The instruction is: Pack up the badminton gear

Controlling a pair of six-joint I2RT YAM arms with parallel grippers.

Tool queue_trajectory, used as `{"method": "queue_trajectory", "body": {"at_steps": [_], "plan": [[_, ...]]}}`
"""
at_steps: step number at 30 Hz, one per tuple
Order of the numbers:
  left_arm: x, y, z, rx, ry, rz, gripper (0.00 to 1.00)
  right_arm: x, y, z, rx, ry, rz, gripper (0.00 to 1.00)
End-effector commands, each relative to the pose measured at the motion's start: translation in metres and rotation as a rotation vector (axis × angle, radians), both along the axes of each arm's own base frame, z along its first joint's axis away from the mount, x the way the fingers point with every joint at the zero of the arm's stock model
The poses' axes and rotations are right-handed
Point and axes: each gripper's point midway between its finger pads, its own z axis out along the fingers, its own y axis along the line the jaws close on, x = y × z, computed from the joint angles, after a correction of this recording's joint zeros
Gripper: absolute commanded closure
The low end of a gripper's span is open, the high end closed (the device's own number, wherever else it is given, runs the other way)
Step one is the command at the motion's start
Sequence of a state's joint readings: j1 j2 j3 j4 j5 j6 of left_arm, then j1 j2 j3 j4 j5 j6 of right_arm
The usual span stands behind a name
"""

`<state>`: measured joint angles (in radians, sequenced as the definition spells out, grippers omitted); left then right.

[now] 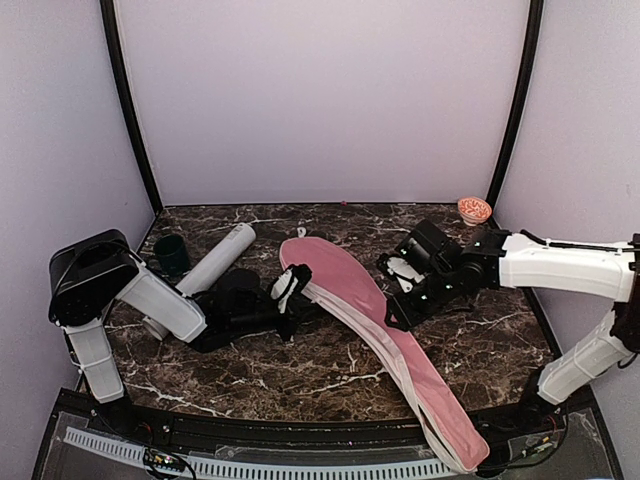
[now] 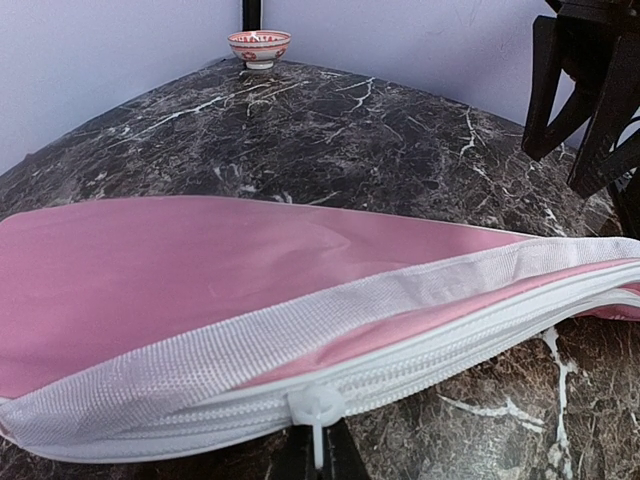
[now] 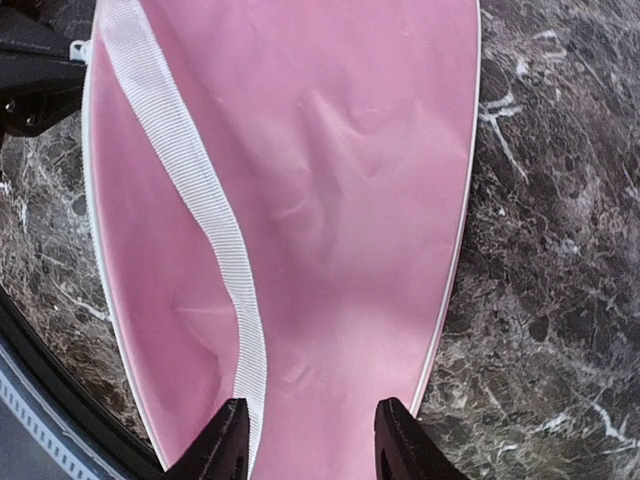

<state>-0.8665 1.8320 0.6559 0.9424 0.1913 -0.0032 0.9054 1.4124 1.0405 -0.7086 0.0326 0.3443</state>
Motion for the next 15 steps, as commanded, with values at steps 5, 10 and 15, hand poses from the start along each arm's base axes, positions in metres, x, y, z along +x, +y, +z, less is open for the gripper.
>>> {"method": "queue_trajectory", "body": {"at_steps": [5, 10, 15], "plan": [[0.006, -0.007, 0.03, -0.061, -0.056, -0.007, 1.0, -0.025, 0.044, 0.041, 0.205, -0.032, 0.136, 0.63], [0.007, -0.007, 0.029, -0.064, -0.055, -0.007, 1.0, -0.026, 0.058, 0.034, 0.22, -0.005, 0.149, 0.6], [0.006, -0.008, 0.03, -0.063, -0.053, -0.009, 1.0, -0.024, 0.067, 0.017, 0.192, 0.021, 0.167, 0.64]]}}
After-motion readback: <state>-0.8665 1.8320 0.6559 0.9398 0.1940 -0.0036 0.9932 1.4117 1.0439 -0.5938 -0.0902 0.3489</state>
